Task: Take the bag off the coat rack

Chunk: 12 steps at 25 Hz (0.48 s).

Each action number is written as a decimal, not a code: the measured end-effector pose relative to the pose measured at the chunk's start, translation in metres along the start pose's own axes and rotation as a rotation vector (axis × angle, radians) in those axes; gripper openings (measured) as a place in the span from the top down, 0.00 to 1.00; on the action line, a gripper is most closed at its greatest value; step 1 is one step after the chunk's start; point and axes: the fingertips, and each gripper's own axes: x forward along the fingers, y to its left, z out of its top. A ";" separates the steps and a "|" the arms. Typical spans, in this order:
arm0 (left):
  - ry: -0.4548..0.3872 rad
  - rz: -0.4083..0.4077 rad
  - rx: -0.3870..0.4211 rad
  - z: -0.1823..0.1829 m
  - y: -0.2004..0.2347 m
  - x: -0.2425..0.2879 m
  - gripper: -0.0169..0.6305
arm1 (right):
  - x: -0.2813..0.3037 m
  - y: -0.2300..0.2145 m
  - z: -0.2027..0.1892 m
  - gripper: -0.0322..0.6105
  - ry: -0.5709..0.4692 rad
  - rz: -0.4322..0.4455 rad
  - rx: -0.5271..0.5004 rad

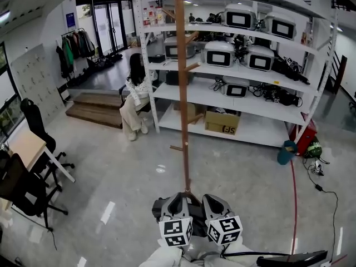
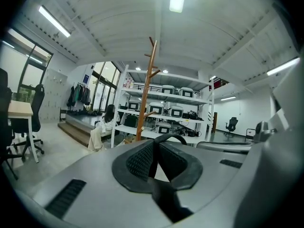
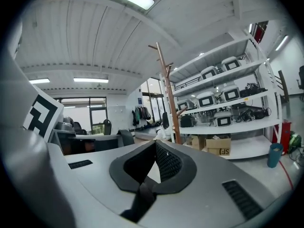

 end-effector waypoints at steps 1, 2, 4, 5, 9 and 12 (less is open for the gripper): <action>0.000 0.000 0.001 0.000 0.000 0.000 0.93 | 0.000 0.002 0.000 0.93 0.002 0.006 -0.017; -0.001 -0.001 0.002 0.000 0.000 0.001 0.93 | 0.001 0.003 0.000 0.93 0.004 0.011 -0.029; -0.004 -0.002 0.003 0.000 0.000 0.003 0.93 | 0.003 0.004 -0.003 0.93 0.011 0.017 -0.032; -0.006 -0.003 0.005 0.000 -0.001 0.004 0.93 | 0.003 0.004 -0.004 0.93 0.015 0.017 -0.030; -0.008 -0.006 0.009 0.002 -0.001 0.005 0.93 | 0.004 0.005 -0.006 0.93 0.024 0.017 -0.034; -0.009 -0.008 0.007 0.003 -0.002 0.006 0.93 | 0.004 0.005 -0.006 0.93 0.027 0.016 -0.037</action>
